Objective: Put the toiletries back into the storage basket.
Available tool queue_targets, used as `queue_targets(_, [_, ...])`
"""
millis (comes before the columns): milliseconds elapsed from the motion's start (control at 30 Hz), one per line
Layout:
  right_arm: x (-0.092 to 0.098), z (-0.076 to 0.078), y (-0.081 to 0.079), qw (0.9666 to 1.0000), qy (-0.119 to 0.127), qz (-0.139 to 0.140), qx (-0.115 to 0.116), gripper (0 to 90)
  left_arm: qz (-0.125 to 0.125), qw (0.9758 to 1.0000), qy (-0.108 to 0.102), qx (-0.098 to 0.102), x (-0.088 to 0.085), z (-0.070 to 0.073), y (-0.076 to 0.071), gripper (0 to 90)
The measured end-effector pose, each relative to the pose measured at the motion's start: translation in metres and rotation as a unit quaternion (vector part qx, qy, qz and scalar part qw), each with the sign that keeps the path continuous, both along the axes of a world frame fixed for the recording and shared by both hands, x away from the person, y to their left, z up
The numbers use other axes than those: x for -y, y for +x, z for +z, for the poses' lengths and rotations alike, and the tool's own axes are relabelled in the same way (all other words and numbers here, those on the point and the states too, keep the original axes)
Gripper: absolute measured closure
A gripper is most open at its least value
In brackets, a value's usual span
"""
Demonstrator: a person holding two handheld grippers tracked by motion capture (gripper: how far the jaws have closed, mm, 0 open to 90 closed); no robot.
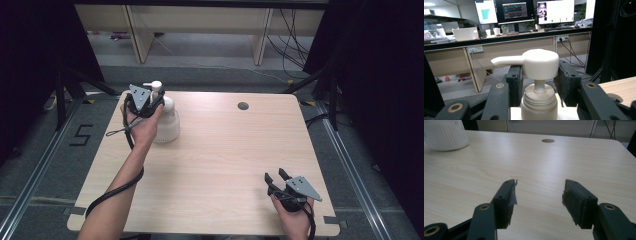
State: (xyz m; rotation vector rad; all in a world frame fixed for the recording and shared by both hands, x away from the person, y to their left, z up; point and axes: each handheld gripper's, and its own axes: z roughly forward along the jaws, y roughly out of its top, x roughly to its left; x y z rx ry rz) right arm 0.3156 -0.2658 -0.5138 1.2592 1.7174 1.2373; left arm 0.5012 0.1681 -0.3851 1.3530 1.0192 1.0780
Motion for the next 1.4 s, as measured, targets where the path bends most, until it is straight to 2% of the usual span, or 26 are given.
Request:
queue_targets(233, [0.000, 0.000, 0.000, 1.0000, -0.001, 0.000, -0.001, 43.9, 0.002, 1.0000, -0.001, 0.002, -0.001, -0.001, 0.000, 59.0])
queue_targets(267, [-0.003, 0.000, -0.002, 0.9997, 0.019, -0.005, -0.014, 43.8, 0.003, 1.0000, -0.002, 0.000, -0.002, -0.001, 0.000, 58.9])
queue_targets(433, [-0.003, 0.000, -0.003, 0.9997, 0.017, -0.002, -0.015, 43.6, 0.008, 1.0000, -0.005, 0.002, -0.005, -0.003, -0.002, 58.5])
queue_targets(467, [-0.001, 0.000, -0.001, 1.0000, 0.005, -0.001, -0.002, 43.3, 0.008, 0.9999, -0.007, 0.001, -0.007, -0.003, -0.002, 58.4])
queue_targets(500, [-0.003, 0.000, -0.002, 0.9997, 0.019, -0.006, -0.015, 43.3, 0.008, 0.9999, -0.007, 0.001, -0.007, -0.003, -0.002, 58.4])
queue_targets(567, [-0.004, 0.000, -0.002, 0.9997, 0.019, -0.006, -0.017, 43.2, 0.005, 1.0000, -0.007, -0.001, -0.008, -0.003, -0.003, 58.1])
queue_targets(600, [-0.002, 0.000, -0.001, 0.9999, 0.011, 0.003, -0.009, 43.0, 0.006, 0.9999, -0.008, -0.002, -0.009, -0.003, -0.003, 57.6])
queue_targets(633, [-0.002, -0.001, 0.000, 0.9999, 0.014, 0.005, -0.005, 43.0, 0.006, 0.9999, -0.009, -0.003, -0.010, -0.002, -0.003, 56.2])
queue_targets(700, [-0.002, 0.000, 0.000, 0.9998, 0.015, 0.007, -0.007, 42.9, 0.005, 0.9999, -0.011, -0.005, -0.010, -0.002, -0.003, 52.5])
queue_targets(733, [-0.001, 0.000, -0.001, 0.9999, 0.005, 0.004, -0.013, 42.8, 0.003, 0.9999, -0.013, -0.008, -0.011, -0.002, -0.004, 50.4])
queue_targets(833, [-0.002, 0.000, -0.001, 0.9999, 0.012, 0.000, -0.011, 42.6, 0.001, 0.9998, -0.015, -0.013, -0.010, 0.000, -0.006, 45.3])
queue_targets(1000, [-0.001, 0.000, -0.001, 0.9999, 0.006, 0.003, -0.011, 42.5, 0.006, 0.9998, -0.011, -0.018, -0.010, 0.001, -0.009, 39.7])
queue_targets(1200, [-0.002, -0.001, 0.000, 0.9999, 0.015, 0.004, -0.006, 42.4, 0.008, 0.9996, -0.014, -0.024, -0.013, 0.001, -0.013, 37.4])
queue_targets(1300, [-0.002, 0.000, -0.001, 0.9999, 0.011, 0.000, -0.013, 42.3, 0.005, 0.9996, -0.014, -0.023, -0.014, 0.001, -0.015, 37.2])
queue_targets(1333, [-0.004, 0.000, -0.003, 0.9994, 0.024, -0.011, -0.020, 42.3, 0.001, 0.9996, -0.015, -0.024, -0.014, 0.000, -0.018, 37.2])
queue_targets(1400, [-0.003, 0.000, -0.002, 0.9997, 0.017, -0.009, -0.015, 42.3, -0.002, 0.9996, -0.012, -0.025, -0.014, 0.001, -0.020, 37.2])
